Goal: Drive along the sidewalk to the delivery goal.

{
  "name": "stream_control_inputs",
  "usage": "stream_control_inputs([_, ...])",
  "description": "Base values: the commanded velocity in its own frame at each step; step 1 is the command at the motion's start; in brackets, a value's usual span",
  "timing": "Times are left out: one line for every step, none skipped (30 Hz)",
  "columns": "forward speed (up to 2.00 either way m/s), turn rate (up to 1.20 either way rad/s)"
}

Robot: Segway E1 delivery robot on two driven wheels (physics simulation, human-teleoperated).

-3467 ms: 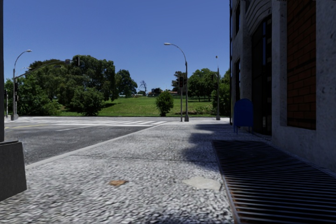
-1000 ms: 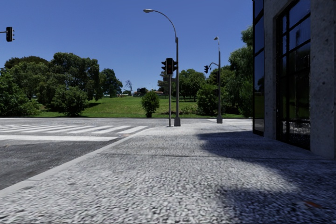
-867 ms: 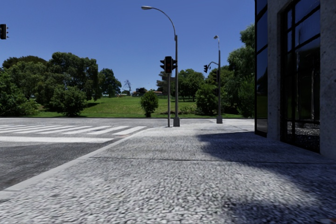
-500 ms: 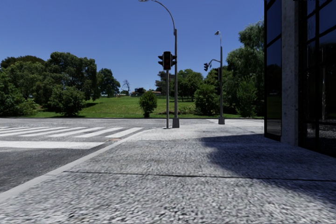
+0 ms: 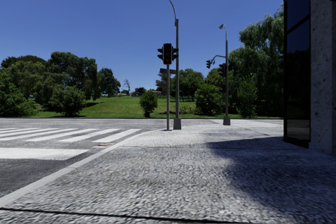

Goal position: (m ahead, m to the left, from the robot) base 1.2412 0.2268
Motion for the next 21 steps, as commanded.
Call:
stream_control_inputs([1.47,0.0])
stream_control_inputs([1.47,0.0])
stream_control_inputs([1.45,0.0])
stream_control_inputs([1.39,0.0])
stream_control_inputs([1.39,0.0])
stream_control_inputs([1.36,0.0])
stream_control_inputs([1.33,0.0])
stream_control_inputs([1.33,0.0])
stream_control_inputs([1.31,0.0])
stream_control_inputs([1.3,0.0])
stream_control_inputs([1.27,0.0])
stream_control_inputs([1.24,0.0])
stream_control_inputs([1.24,0.0])
stream_control_inputs([1.22,0.0])
stream_control_inputs([1.21,0.0])
stream_control_inputs([1.2,0.0])
stream_control_inputs([1.2,0.0])
stream_control_inputs([1.2,0.0])
stream_control_inputs([1.2,0.0])
stream_control_inputs([1.2,0.0])
stream_control_inputs([1.2,0.0])
